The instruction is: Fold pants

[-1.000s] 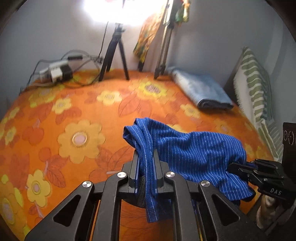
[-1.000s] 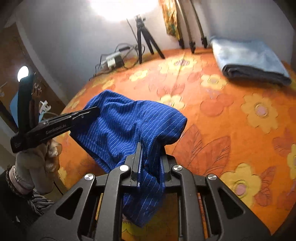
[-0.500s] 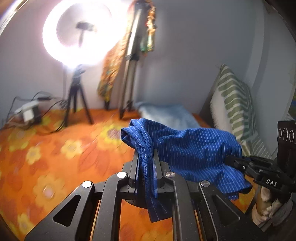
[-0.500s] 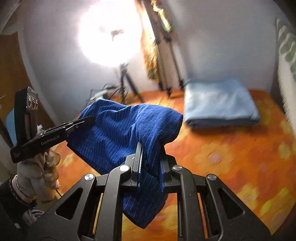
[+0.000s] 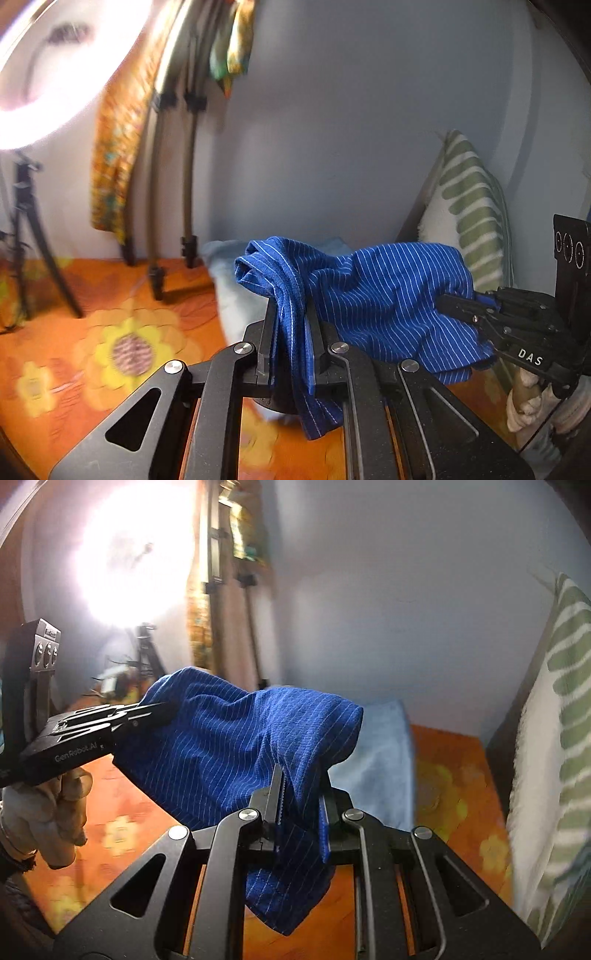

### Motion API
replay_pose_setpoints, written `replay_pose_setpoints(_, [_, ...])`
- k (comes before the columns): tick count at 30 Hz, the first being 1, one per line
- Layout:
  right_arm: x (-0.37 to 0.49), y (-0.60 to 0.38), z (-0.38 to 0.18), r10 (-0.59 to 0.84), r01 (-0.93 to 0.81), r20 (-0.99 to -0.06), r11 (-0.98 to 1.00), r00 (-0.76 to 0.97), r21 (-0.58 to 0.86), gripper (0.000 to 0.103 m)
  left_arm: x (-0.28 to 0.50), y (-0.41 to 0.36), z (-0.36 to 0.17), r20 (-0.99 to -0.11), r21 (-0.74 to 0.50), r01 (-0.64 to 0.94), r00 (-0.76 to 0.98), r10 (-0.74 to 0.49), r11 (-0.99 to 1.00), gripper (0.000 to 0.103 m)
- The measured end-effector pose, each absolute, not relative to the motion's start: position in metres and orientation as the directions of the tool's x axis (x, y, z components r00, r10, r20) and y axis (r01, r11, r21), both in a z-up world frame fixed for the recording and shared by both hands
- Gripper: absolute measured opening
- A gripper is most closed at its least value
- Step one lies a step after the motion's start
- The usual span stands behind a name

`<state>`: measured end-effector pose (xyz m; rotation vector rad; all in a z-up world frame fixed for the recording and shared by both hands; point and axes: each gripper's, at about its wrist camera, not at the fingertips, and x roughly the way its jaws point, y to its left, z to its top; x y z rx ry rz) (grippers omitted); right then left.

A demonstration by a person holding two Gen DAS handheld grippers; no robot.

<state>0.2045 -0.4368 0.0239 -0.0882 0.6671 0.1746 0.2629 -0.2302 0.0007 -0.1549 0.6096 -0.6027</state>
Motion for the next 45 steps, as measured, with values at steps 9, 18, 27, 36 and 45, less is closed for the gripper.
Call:
replay_pose_setpoints(9, [0.306, -0.487, -0.024, 0.085, -0.157, -0.649, 0.986, 0.756, -0.053, 0.015, 0.326, -0.275, -0.045, -0.524, -0.289, 0.453, 0.662, -0.536, 0.843, 0.009])
replay_pose_setpoints(18, [0.35, -0.503, -0.062, 0.016, -0.104, -0.693, 0.991, 0.721, -0.084, 0.029, 0.343, -0.276, -0.067, -0.592, -0.261, 0.393, 0.656, -0.468, 0.882, 0.015])
replay_pose_setpoints(27, [0.326, -0.523, -0.055, -0.002, -0.079, -0.708, 0.994, 0.707, -0.081, 0.057, 0.332, -0.261, -0.052, -0.602, -0.2, 0.368, 0.685, -0.41, 0.908, 0.03])
replay_pose_setpoints(36, [0.289, -0.532, -0.077, -0.09, -0.084, -0.76, 0.979, 0.644, -0.187, 0.057, 0.315, -0.256, -0.052, -0.643, -0.153, 0.36, 0.671, -0.369, 0.92, 0.03])
replay_pose_setpoints(45, [0.237, -0.526, -0.038, -0.044, -0.04, -0.722, 0.994, 0.69, -0.099, 0.057, 0.257, -0.232, -0.022, -0.642, -0.173, 0.362, 0.664, -0.383, 0.916, 0.032])
